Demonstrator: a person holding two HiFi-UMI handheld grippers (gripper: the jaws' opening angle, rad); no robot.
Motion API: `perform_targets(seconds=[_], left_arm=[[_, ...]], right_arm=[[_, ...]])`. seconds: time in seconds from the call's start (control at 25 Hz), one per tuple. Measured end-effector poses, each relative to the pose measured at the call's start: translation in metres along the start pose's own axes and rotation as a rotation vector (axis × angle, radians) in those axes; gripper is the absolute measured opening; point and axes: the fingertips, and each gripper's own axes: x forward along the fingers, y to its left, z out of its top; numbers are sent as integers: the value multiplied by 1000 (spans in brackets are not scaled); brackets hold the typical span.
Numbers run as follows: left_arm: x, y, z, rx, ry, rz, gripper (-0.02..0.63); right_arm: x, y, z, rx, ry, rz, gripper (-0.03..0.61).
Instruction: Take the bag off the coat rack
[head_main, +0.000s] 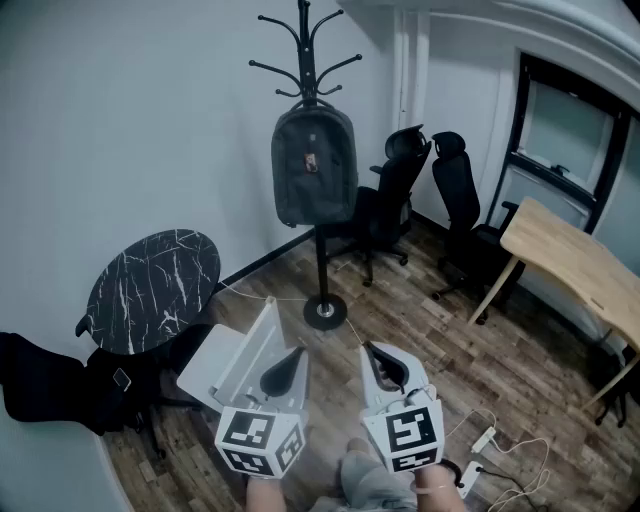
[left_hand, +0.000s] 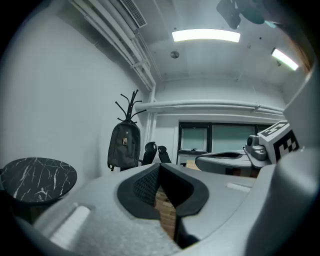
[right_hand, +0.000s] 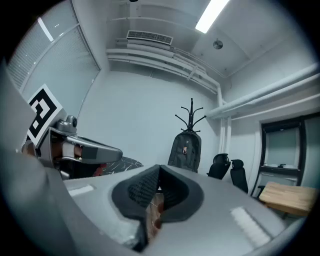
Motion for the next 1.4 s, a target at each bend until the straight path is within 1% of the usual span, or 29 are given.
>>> perform_targets(seconds=[0.24, 0.36, 0.48, 0.68, 0.8, 1.08, 1.2, 1.4], left_arm=[[31, 1, 0, 12, 6, -7, 9], [53, 3, 3, 15, 6, -22, 9], [76, 7, 6, 33, 14, -23, 9], [115, 20, 15, 32, 5, -2, 9], [139, 29, 18, 38, 9, 8, 9], [186, 38, 24, 77, 9, 58, 9], [197, 43, 27, 76, 5, 81, 9], [214, 47, 31, 80, 2, 90, 9]], right_arm=[[20, -17, -4, 17, -16, 35, 2], [38, -31, -7, -8, -15, 36, 2], [55, -47, -8, -9, -23, 39, 2], [88, -73, -5, -59, -43, 53, 2], [107, -90, -4, -62, -55, 63, 2], [141, -127, -7, -104, -71, 86, 2], [151, -139, -7, -95, -85, 90, 2], [165, -154, -7, -89, -90, 98, 2]])
